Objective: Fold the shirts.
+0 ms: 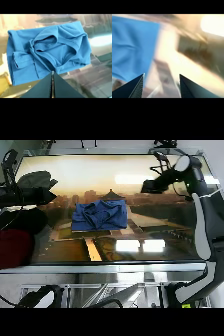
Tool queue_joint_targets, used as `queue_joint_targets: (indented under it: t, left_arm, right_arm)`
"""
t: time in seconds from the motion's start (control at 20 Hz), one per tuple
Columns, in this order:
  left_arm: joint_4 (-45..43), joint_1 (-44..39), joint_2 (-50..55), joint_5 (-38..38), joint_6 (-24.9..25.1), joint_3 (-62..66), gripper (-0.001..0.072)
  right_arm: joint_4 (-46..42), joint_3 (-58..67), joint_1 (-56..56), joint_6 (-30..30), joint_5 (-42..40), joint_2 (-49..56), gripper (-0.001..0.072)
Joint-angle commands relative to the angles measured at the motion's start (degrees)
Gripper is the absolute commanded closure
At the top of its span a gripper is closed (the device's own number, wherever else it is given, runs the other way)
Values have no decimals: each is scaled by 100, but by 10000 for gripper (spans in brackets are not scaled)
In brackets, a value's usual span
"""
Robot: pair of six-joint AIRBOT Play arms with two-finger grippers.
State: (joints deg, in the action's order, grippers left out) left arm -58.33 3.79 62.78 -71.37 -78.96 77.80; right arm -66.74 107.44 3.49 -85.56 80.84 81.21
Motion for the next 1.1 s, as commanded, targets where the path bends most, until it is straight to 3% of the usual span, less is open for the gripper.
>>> queue_joint_targets:
  t: [0.0,0.2,0.45,0.7,0.85,1.05]
  left_arm:
    - [-4,7,-4,-90,13,-2,694]
    - [0,7,-2,-63,11,-2,694]
    - [0,7,-2,-66,11,-2,693]
    - [0,7,-2,-66,11,-2,693]
    - [0,7,-2,-63,11,-2,693]
    - [-2,7,-2,-66,11,-2,693]
  right_arm:
    - [815,-1141,-833,46,57,57,231]
    - [1926,-2267,-658,651,-896,210,231]
    - [2959,-2321,-61,1145,-1152,929,230]
    - [3060,-2321,463,1193,-2020,1176,231]
    - [3353,-2321,520,1401,-2041,1239,231]
    - [4419,-2315,525,1989,-1808,1237,231]
